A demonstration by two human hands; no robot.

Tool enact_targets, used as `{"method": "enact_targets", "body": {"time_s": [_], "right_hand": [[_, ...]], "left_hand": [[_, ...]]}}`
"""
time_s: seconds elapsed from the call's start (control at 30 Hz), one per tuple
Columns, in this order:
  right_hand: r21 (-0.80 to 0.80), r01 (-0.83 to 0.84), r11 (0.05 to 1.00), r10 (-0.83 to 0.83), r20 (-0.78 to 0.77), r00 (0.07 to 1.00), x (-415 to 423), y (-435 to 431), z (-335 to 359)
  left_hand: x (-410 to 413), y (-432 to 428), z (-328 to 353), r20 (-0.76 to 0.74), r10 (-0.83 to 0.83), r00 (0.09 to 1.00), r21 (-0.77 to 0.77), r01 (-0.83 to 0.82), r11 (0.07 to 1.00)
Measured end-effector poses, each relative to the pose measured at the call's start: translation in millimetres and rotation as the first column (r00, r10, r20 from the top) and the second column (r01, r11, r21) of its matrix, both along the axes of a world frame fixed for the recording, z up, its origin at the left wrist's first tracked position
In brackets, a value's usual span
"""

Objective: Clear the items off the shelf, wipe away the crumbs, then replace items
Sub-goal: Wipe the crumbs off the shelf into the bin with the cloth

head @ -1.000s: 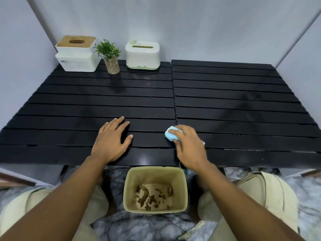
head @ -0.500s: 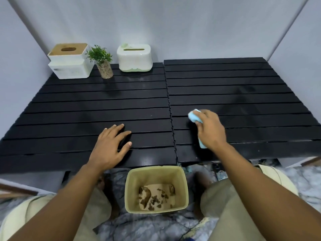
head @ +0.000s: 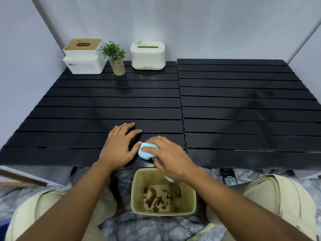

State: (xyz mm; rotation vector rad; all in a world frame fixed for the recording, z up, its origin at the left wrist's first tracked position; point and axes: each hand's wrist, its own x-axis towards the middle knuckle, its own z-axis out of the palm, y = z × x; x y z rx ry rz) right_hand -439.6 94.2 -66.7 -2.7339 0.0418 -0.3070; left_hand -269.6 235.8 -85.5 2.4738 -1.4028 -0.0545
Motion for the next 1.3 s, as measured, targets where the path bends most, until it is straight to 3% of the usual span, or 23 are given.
{"method": "enact_targets", "body": {"time_s": [0.07, 0.13, 0.23, 0.33, 0.5, 0.67, 0.83, 0.97, 1.07, 1.2, 1.23, 1.3], "right_hand": [[-0.075, 0.099, 0.992, -0.094, 0.076, 0.993, 12.6, -27.7, 1.6], [-0.047, 0.286, 0.957, -0.278, 0.134, 0.951, 30.4, -68.1, 6.4], [-0.023, 0.475, 0.879, -0.475, 0.027, 0.880, 52.1, -125.0, 9.3], [-0.050, 0.518, 0.854, -0.520, -0.065, 0.852, 66.9, -148.1, -2.0], [-0.010, 0.352, 0.936, -0.352, -0.080, 0.933, 65.7, -135.9, -6.6], [0.008, 0.138, 0.990, -0.137, -0.085, 0.987, 43.6, -71.6, -3.4], [0.068, -0.061, 0.996, 0.066, -0.078, 0.995, 17.4, -1.9, -3.8], [0.240, -0.172, 0.955, 0.200, -0.099, 0.975, -12.5, 11.7, 8.2], [0.352, 0.027, 0.936, -0.002, -0.071, 0.997, -43.0, -25.4, 18.0], [0.191, 0.394, 0.899, -0.404, 0.012, 0.915, -93.9, -105.5, 14.6], [0.157, 0.436, 0.886, -0.437, -0.027, 0.899, -105.3, -116.3, 11.0], [0.171, 0.369, 0.914, -0.356, -0.104, 0.929, -122.8, -121.3, 5.2]], "left_hand": [[-0.1, -0.4, 0.2, 0.006, -0.001, 1.000, 0.004, 0.001, 1.000], [-0.1, -0.8, 1.1, 0.003, 0.004, 1.000, 0.006, -0.004, 1.000], [0.6, -0.3, 2.4, -0.006, 0.003, 1.000, 0.005, -0.003, 1.000], [2.8, -0.4, 3.2, -0.015, 0.007, 1.000, -0.007, -0.007, 1.000], [4.6, -3.7, 2.8, 0.001, 0.007, 1.000, -0.022, -0.007, 1.000], [5.7, -4.5, 1.1, 0.014, 0.006, 1.000, -0.033, -0.005, 0.999], [3.5, -4.5, 1.2, 0.002, 0.012, 1.000, -0.028, -0.012, 1.000], [4.4, -4.6, 2.4, 0.014, 0.008, 1.000, 0.022, -0.008, 1.000], [-5.4, -12.0, 8.1, 0.033, -0.005, 0.999, 0.045, 0.003, 0.999], [-49.3, -47.5, 7.8, 0.022, -0.126, 0.992, 0.037, 0.125, 0.991], [-61.5, -60.0, 7.4, 0.012, -0.154, 0.988, 0.036, 0.154, 0.987], [-81.3, -86.3, 8.1, -0.001, -0.199, 0.980, 0.028, 0.199, 0.980]]}}
